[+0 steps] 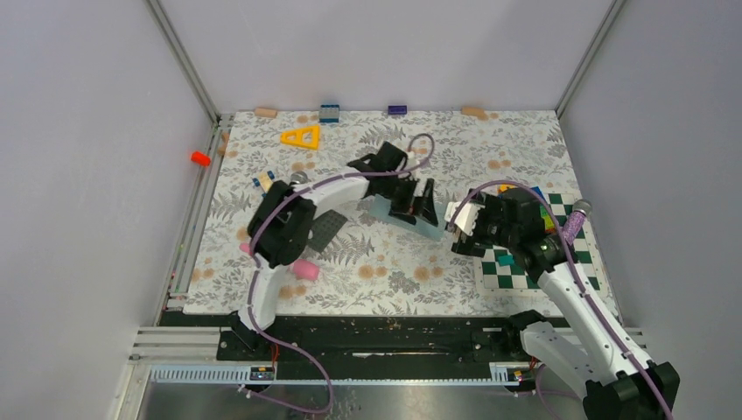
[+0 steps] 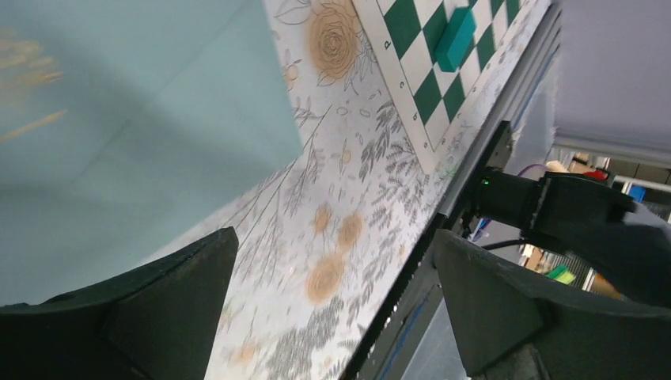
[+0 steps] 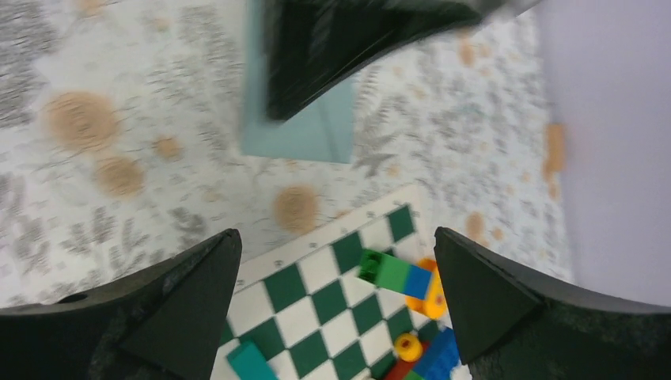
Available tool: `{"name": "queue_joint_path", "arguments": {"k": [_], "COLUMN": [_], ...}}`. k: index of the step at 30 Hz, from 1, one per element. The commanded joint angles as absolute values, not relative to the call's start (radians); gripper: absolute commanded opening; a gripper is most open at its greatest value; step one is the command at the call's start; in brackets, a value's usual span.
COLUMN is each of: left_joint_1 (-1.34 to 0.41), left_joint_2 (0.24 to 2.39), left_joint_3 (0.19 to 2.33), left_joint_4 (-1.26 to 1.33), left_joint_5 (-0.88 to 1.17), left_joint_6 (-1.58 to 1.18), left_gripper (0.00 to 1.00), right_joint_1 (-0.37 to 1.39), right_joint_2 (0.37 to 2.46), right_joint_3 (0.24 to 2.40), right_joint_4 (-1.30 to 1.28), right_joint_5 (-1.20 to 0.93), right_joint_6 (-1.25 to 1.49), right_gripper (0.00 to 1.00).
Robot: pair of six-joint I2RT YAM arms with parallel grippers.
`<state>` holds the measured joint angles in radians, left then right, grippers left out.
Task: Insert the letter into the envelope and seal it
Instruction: Adjust the envelope at the center of the board.
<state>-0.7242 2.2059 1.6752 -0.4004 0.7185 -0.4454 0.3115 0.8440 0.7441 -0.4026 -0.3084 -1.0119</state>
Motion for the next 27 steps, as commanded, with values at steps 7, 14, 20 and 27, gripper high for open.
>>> {"name": "queue_joint_path", "arguments": {"k": [7,14,20,27], "left_joint_1": [-0.409,-0.234,-0.115,-0.01], "left_joint_2": [1.915,1.836,1.767,1.744], "left_joint_3": [1.49,1.459,1.411,1.346], "left_joint_4": [-0.368,-0.456,-0.476,-0.445], "left_joint_5": [0.84,0.888,0.931,0.987], "left_joint_6": [-0.371,-0.286,-0.258,-0.276], "left_gripper": [0.99,0.99,0.99,0.99], "right_joint_1": [0.428,0.496,0.547,0.588], "right_joint_2": [1.121,1.378,1.487,1.585], "right_joint_3": [0.731,0.859,0.849,0.845], "right_joint_4": [-0.445,-0.411,-0.324,-0.26], "right_joint_5": [-0.494,-0.466,-0.345,-0.176], "right_joint_6": [-1.112,-1.012,-1.058,-1.145], "right_gripper": [0.94,0.0,0.0,0.0]}}
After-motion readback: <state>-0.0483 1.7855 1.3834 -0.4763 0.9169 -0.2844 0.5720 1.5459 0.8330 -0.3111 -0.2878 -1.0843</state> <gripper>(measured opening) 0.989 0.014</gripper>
